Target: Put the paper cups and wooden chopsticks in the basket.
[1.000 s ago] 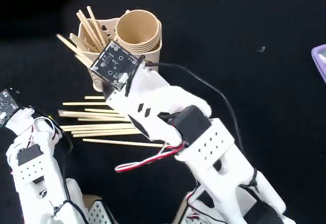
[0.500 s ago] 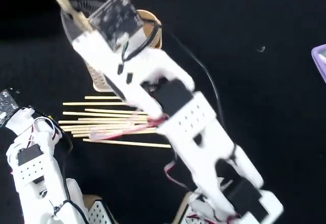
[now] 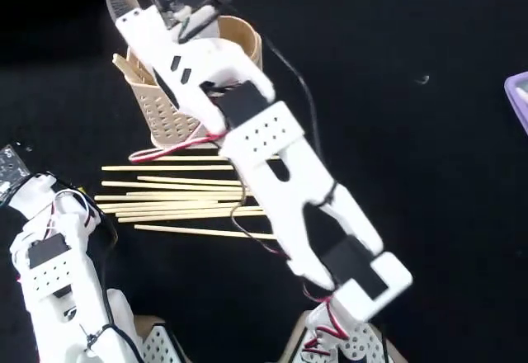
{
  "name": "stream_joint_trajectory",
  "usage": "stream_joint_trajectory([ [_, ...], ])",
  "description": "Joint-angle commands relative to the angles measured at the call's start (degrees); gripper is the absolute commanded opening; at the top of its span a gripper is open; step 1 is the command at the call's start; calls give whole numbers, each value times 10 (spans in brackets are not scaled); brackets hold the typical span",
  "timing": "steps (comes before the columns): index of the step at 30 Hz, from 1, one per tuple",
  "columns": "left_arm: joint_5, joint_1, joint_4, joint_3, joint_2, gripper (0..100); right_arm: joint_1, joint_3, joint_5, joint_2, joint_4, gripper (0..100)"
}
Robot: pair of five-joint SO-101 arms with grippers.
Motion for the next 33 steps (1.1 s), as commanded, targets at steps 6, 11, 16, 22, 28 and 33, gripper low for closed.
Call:
stream_joint_trajectory([
  [6,2,0,-10,-5,-11,137,-2,-55,0,21,92,74],
  [11,2,0,-10,-5,-11,137,-4,-96,-3,-17,189,127],
  [16,2,0,-10,-5,-11,137,-5,-99,-4,-101,255,100],
  [22,2,0,-10,-5,-11,137,-5,-64,1,-243,446,100],
  [28,2,0,-10,-5,-11,137,-5,69,2,-364,622,102],
  [33,2,0,-10,-5,-11,137,-51,304,16,-391,586,103],
])
